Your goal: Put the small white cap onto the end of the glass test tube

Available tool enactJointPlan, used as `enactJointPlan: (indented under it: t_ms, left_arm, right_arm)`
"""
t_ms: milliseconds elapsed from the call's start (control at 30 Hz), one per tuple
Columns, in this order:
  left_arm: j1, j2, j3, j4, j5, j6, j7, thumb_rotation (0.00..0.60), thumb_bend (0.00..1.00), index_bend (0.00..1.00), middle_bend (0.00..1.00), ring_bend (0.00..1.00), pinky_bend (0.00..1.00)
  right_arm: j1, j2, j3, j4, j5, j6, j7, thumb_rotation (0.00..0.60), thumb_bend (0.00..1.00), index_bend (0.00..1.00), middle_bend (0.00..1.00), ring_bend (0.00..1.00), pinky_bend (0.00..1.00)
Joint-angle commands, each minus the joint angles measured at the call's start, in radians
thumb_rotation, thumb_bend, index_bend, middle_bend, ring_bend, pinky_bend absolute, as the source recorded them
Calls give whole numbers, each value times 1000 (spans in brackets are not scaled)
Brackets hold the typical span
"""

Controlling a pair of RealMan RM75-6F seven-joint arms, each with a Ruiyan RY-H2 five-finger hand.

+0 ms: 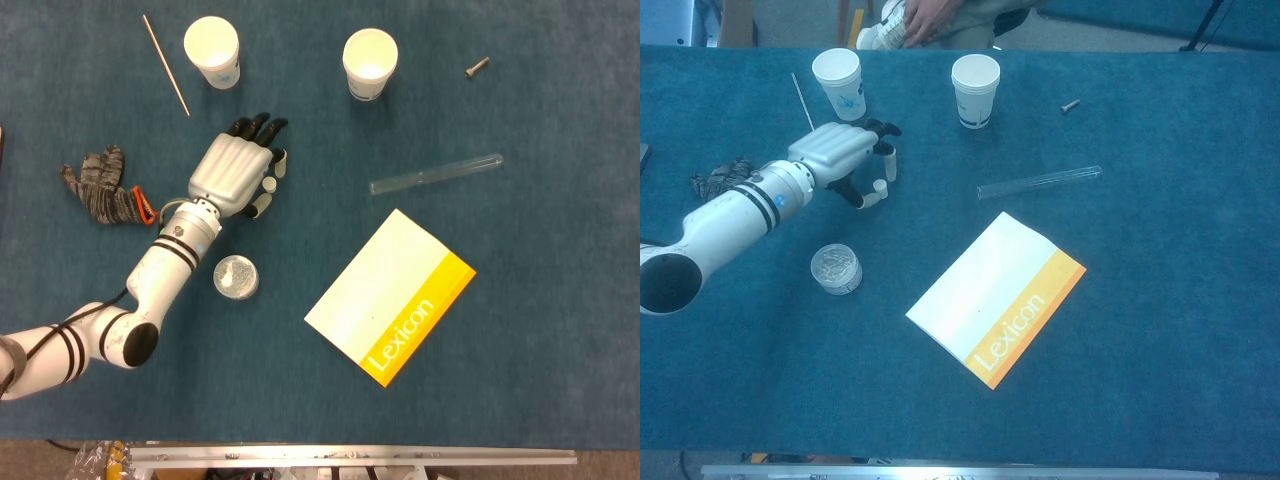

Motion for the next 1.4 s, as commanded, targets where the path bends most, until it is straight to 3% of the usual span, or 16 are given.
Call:
enactJointPlan:
  t_ms: [33,700,1400]
  left_arm:
    - [-1,-3,-1,5,-1,-2,-2,600,312,424,81,0,0]
    - [-3,-13,-7,25,-6,-6,-18,600,317,465,103,0,0]
    - [-2,-24,-22,36,-9,-11,-61,600,344,539,195,0,0]
  right_arm:
    - [0,0,1,1,1,0,0,600,268,411,334,244,397]
    - [-2,-1,4,-2,6,-4,-6,600,268,411,334,244,398]
    - [-6,-1,8,2,8,2,0,600,268,411,334,244,398]
